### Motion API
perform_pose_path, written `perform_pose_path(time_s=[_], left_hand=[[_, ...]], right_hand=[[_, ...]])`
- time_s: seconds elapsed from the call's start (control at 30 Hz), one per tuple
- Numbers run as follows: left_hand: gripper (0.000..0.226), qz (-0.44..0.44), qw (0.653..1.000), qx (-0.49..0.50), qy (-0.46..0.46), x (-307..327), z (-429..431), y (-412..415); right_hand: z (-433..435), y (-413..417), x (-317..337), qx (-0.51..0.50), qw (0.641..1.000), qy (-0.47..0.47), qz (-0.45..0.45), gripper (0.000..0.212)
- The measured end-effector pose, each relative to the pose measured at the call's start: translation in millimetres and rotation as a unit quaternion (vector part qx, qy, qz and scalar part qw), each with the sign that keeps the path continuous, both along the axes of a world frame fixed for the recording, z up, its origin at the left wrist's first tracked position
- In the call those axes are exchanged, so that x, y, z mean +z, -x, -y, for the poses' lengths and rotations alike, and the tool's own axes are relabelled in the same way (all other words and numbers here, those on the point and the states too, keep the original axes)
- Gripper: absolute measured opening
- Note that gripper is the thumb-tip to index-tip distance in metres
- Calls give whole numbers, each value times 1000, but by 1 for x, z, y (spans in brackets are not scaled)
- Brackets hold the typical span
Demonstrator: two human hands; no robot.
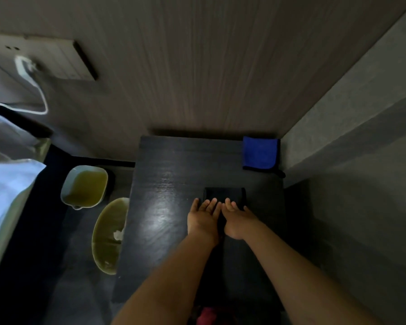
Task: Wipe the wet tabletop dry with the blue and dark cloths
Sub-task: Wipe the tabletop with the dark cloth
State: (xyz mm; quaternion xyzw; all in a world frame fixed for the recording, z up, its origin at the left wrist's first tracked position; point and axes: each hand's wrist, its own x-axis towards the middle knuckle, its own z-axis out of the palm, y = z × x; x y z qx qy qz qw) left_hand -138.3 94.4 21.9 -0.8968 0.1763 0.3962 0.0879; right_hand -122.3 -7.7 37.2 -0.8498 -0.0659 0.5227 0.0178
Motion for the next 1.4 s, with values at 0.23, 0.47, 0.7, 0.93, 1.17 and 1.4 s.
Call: perform_pose_path(time_s=[0.23, 0.47, 0.7, 0.93, 1.17, 1.4], left_hand=[[80, 24, 1000, 10, -7, 6, -26, 8], [77, 16, 999, 4, -36, 9, -51, 7], [81, 16, 999, 29, -25, 6, -78, 10], [75, 14, 998, 51, -15, 5, -109, 10], [66, 9, 997, 72, -9, 6, -139, 11], [65, 5, 997, 70, -16, 8, -169, 11]], right_hand=[[-29, -1, 0, 15, 1000, -4, 3, 76], [-59, -3, 1, 34, 999, -6, 5, 72], [-84, -3, 3, 44, 999, -11, 3, 73], [-115, -4, 1, 55, 998, -9, 5, 70], [-145, -3, -2, 68, 998, -12, 11, 67], [-173, 1, -1, 80, 996, -13, 29, 66]])
